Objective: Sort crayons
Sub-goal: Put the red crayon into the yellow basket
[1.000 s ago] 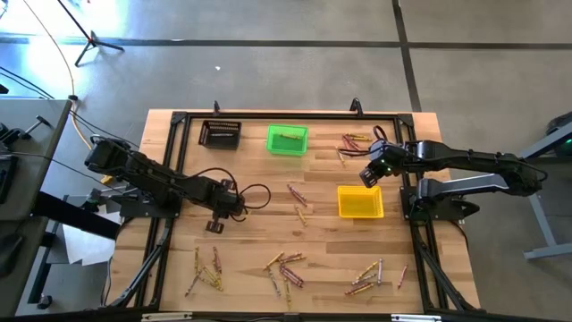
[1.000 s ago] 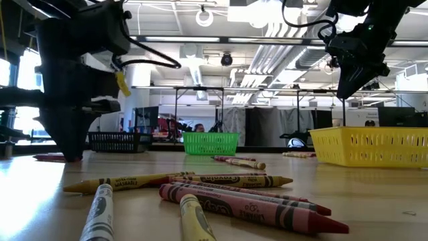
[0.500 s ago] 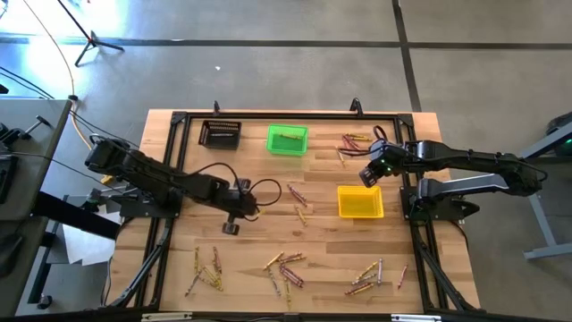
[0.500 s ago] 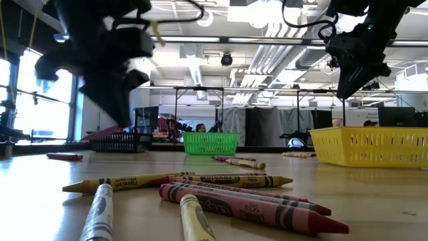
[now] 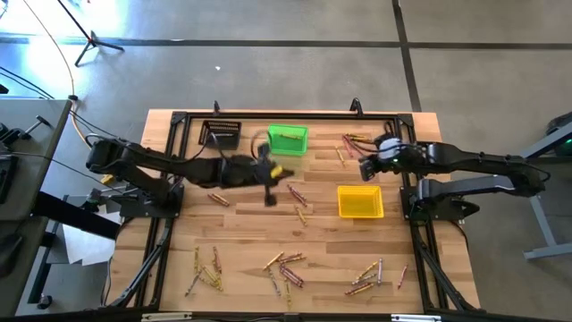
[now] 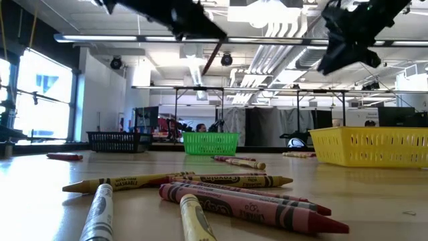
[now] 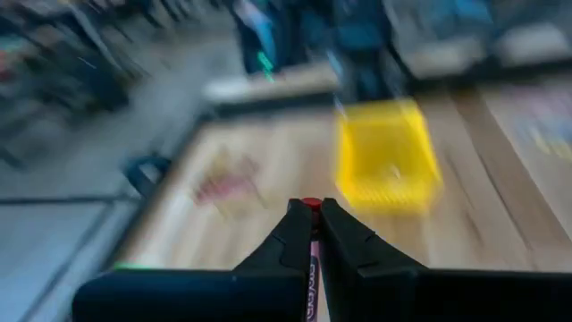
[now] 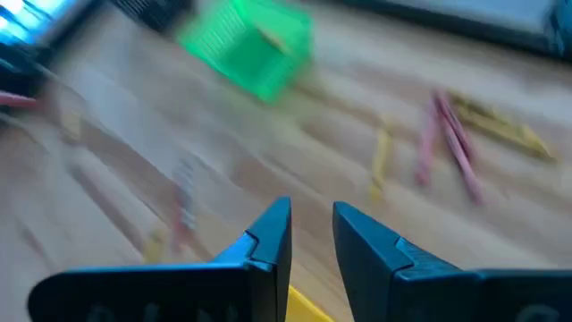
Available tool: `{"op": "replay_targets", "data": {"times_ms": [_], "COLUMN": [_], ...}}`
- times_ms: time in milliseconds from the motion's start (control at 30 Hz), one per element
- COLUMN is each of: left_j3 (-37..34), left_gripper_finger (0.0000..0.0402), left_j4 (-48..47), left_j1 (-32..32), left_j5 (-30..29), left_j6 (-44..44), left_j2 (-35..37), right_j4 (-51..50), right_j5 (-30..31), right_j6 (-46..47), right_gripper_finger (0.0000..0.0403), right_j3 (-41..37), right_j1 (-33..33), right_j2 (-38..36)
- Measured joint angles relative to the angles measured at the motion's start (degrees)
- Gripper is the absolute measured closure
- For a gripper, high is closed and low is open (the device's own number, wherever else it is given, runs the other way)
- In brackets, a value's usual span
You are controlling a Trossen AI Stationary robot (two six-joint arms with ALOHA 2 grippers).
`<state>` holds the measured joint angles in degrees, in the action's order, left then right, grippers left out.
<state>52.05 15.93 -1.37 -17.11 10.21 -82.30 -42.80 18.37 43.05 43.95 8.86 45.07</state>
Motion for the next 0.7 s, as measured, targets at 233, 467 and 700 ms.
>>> {"op": "replay_targets", "data": {"times_ms": [233,467,700], "left_j3": [0.23,10.97,27.38], "left_gripper_finger": [0.0401,0.0401,0.0401], "left_j4": [17.31,18.23,18.38], "left_j1": [2.71,1.74,3.42], "left_j5": [-0.14,3.16,16.02], "left_j6": [0.78,1.22,-1.25], "left_j2": [-3.35,-17.31,-32.8], "right_j4": [-1.2,-1.4,-1.73], "right_j5": [5.94,5.08,4.94], "right_j6": [0.64,3.15,3.02], "right_gripper_finger": [0.0331,0.0331,0.0331], "right_j3": [0.02,0.02,0.02], "right_j1": [-3.22,-5.79,-7.77], "right_j2": [-10.24,-16.53,-16.61]}}
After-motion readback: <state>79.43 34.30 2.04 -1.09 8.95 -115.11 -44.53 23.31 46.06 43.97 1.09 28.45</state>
